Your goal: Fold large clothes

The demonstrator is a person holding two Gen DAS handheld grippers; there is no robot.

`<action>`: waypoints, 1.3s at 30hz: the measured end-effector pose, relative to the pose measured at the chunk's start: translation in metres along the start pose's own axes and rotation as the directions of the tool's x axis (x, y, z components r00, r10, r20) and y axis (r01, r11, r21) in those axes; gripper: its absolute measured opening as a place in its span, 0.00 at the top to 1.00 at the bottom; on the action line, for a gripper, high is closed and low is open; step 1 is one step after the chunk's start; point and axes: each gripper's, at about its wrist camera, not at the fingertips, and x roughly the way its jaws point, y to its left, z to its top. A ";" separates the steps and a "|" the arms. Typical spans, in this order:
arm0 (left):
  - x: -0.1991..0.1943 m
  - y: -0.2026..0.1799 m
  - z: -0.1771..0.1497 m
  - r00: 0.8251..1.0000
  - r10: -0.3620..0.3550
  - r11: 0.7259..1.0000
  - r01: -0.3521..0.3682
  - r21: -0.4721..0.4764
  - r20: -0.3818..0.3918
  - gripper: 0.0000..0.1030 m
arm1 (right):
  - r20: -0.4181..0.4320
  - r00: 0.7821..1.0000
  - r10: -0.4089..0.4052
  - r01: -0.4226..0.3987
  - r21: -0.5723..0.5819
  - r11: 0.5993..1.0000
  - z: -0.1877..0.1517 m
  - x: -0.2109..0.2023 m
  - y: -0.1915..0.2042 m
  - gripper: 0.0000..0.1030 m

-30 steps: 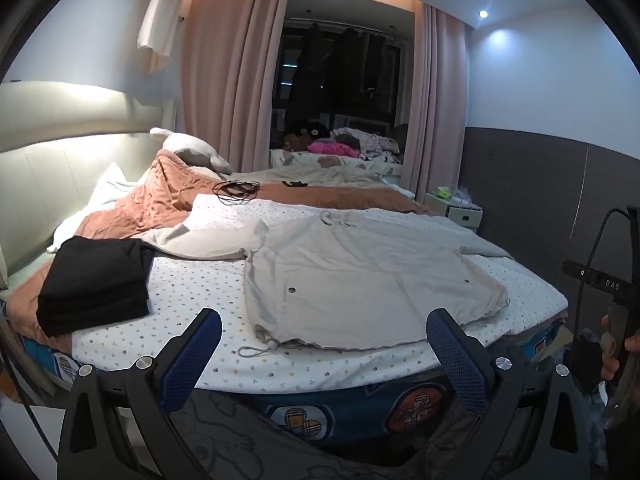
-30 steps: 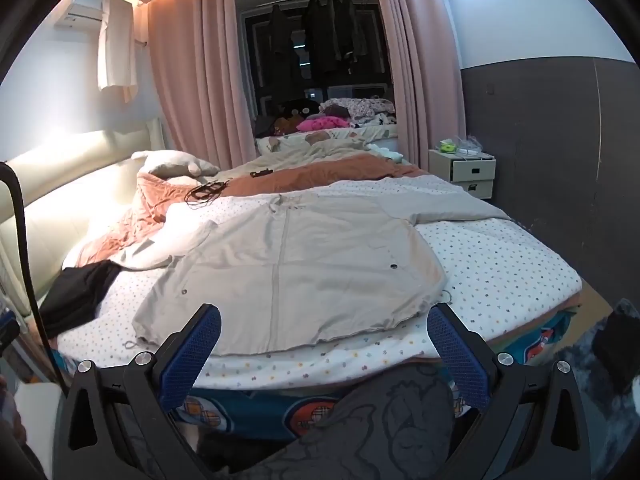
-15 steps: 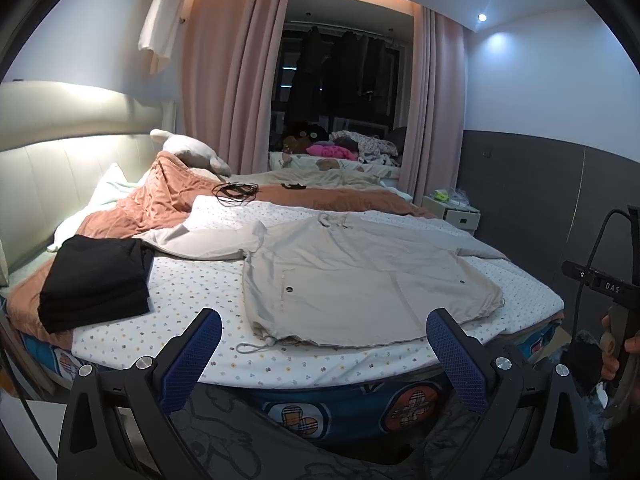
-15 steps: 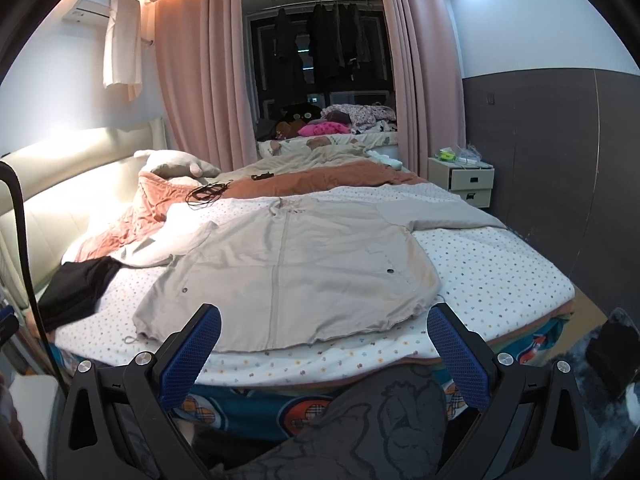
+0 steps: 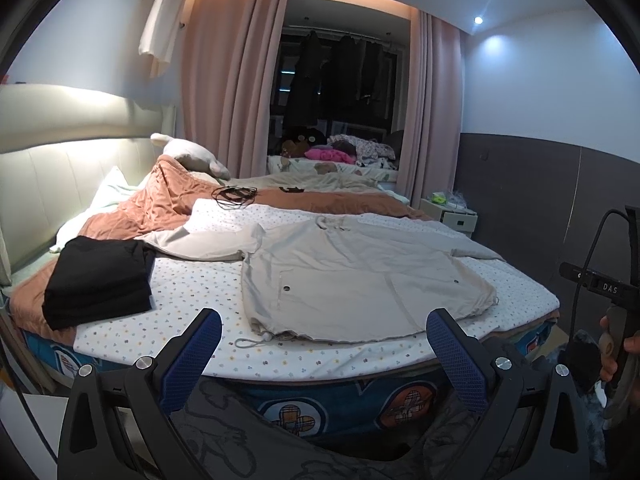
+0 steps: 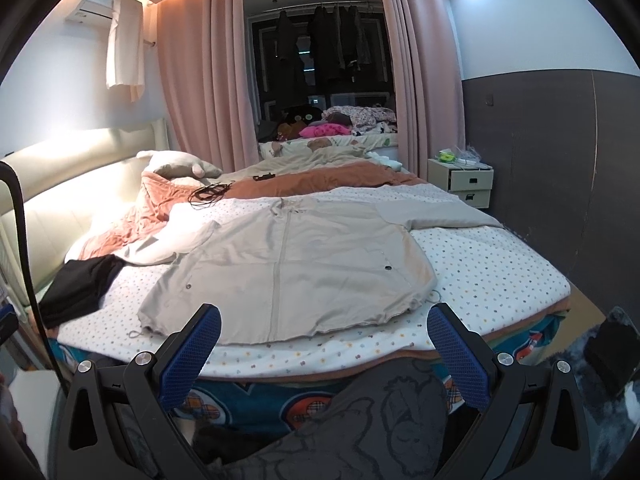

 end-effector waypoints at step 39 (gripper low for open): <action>-0.016 -0.017 -0.010 1.000 -0.017 0.999 0.016 0.034 0.017 0.00 | -0.017 1.000 -0.005 0.005 -0.012 1.000 -0.006 -0.014 -0.005 0.00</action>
